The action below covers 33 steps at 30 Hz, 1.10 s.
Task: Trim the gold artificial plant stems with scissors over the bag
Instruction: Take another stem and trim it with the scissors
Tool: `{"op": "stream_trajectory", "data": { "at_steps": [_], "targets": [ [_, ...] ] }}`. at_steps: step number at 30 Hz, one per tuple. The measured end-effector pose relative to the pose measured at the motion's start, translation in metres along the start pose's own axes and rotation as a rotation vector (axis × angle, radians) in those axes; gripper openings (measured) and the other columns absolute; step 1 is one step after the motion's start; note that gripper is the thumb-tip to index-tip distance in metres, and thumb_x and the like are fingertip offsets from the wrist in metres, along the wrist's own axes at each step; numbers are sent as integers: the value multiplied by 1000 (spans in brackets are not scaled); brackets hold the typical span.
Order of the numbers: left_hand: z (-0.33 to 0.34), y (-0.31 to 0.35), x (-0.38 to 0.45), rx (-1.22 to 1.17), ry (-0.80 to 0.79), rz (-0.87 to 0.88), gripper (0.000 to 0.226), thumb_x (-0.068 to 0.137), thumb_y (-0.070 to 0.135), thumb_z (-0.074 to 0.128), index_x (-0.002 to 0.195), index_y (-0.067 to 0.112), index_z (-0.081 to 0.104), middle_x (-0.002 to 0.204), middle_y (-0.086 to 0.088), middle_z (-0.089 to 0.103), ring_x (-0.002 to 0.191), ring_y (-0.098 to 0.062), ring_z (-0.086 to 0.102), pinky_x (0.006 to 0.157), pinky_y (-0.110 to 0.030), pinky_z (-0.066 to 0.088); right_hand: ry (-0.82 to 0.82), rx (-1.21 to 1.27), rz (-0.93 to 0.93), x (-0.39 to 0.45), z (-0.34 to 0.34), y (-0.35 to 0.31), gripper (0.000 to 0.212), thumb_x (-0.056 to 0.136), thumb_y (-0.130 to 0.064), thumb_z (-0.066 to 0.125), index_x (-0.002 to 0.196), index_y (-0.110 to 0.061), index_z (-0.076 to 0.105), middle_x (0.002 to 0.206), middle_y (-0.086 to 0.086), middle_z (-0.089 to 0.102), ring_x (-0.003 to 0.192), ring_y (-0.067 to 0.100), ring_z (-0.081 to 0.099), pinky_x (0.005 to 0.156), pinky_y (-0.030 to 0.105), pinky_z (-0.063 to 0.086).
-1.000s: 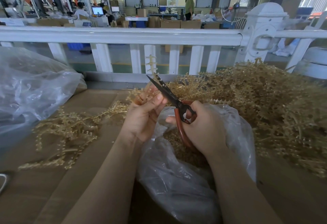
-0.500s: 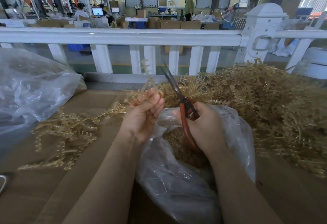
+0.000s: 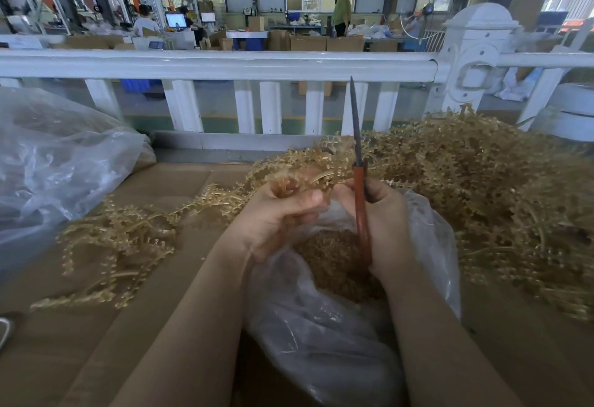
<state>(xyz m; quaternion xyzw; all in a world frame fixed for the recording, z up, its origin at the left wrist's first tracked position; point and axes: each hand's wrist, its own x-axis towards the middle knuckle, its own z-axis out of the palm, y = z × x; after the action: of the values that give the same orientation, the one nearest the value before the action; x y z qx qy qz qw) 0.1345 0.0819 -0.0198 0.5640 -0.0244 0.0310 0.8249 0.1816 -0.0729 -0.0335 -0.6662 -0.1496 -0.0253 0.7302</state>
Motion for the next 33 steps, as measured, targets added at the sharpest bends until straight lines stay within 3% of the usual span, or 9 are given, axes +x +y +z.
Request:
{"op": "stream_trajectory", "data": {
  "at_steps": [3,5,8,12,19,22,25,27,33],
  "targets": [
    [-8,9,-1,-3,33,121,90,43,39,97,123,16,63,118,-7,71,108,-22,69,86,-31,55,15,9,2,3,-3,2,24,85,-20,79,73,-40,76,65,-8,69,59,7,64,59,23,55],
    [-11,11,-1,7,78,203,92,44,42,97,125,17,62,126,-10,68,118,-26,64,97,-34,52,-2,11,1,4,-2,2,30,85,-16,78,69,-41,76,61,-11,68,55,2,62,54,16,50],
    [-13,11,-1,116,116,276,60,63,23,91,118,20,67,120,-3,71,116,-20,65,92,-28,54,-41,-26,-9,4,-1,2,31,86,-15,78,68,-39,75,61,-11,68,56,2,62,55,16,50],
    [-5,4,1,385,100,317,33,66,20,82,98,18,75,92,5,76,87,-7,70,74,-16,52,-77,-47,-13,3,-1,2,23,86,-18,78,71,-35,76,66,-6,70,63,7,65,62,24,54],
    [-3,4,1,455,17,365,8,79,10,76,86,6,76,70,7,72,61,0,61,60,-12,46,-98,-104,-10,2,0,2,19,87,-22,78,72,-34,76,68,-3,70,65,14,65,71,38,54],
    [-4,3,2,412,86,350,11,78,16,76,84,7,76,73,1,73,66,-6,63,65,-16,48,-121,-148,-6,1,1,1,10,85,-32,80,80,-24,77,76,1,75,75,22,72,78,47,59],
    [-9,5,2,357,148,349,15,81,23,73,82,8,73,79,-6,73,75,-16,67,74,-25,52,-103,-229,-66,-1,1,1,35,77,-53,81,82,-19,73,70,-7,72,68,10,68,65,29,55],
    [-11,6,0,358,174,348,14,84,26,71,78,14,71,73,-3,69,66,-13,61,66,-22,50,-106,-307,-90,-3,1,1,39,75,-62,75,85,-25,70,70,-18,69,67,-1,65,61,17,46],
    [-10,8,0,452,258,415,12,91,22,71,82,15,74,58,3,50,54,-10,39,53,-15,37,-105,-564,-247,-5,0,5,45,70,-75,66,82,-32,61,80,-25,63,77,-6,59,62,9,43]
  ]
}}
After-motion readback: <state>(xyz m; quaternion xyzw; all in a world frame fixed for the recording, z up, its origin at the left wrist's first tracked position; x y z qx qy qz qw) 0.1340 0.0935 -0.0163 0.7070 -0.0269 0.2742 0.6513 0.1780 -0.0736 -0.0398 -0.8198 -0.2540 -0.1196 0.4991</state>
